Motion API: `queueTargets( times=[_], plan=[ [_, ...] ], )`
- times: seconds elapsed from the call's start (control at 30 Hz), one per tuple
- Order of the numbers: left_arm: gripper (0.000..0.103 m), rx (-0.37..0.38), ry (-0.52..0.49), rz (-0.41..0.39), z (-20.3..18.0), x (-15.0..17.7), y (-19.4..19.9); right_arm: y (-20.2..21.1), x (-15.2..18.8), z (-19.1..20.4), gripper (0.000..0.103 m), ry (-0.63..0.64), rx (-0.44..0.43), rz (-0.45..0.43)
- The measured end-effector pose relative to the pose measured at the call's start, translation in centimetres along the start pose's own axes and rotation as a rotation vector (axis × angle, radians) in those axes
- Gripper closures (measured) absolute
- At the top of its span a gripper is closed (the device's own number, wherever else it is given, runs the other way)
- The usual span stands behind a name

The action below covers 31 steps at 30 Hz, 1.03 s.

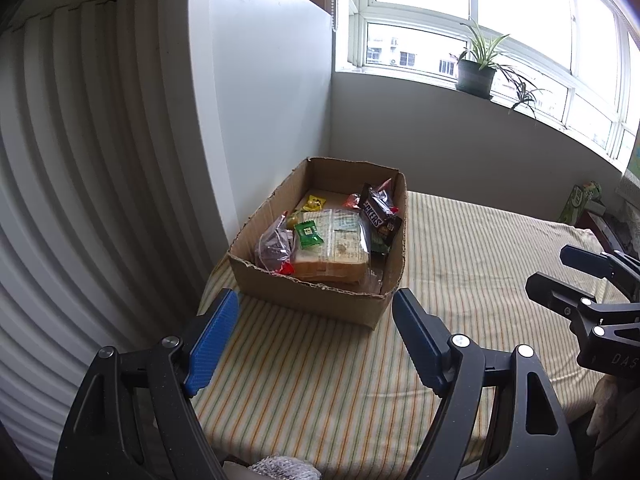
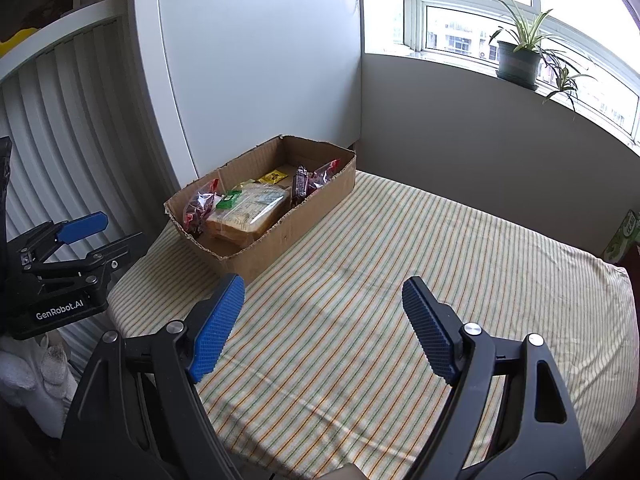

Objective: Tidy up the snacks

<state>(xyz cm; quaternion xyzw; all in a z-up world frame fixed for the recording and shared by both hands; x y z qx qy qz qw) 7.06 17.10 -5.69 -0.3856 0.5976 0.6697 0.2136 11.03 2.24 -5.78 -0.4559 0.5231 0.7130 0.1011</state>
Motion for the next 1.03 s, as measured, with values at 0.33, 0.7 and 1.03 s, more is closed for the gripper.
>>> queueTargets(
  times=[0.33, 0.7, 1.03],
  plan=[
    [0.023, 0.008, -0.016, 0.014, -0.7, 0.4, -0.3, 0.2, 0.3, -0.5, 0.019, -0.011, 0.006, -0.001],
    [0.023, 0.003, -0.012, 0.018, -0.5, 0.5, -0.4, -0.1, 0.7, -0.5, 0.019, 0.0, 0.012, 0.009],
    [0.023, 0.028, -0.013, 0.014, -0.6, 0.5, -0.8, -0.6, 1.3, -0.8, 0.019, -0.004, 0.017, 0.023]
  ],
)
Point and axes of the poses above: each gripper's, at about its wrist camera, not at the fingertips, and y roughly against the way its jaws point, z to its left, x to its underside, the point moved 8 cm from there along -y, roughly the way its jaws point
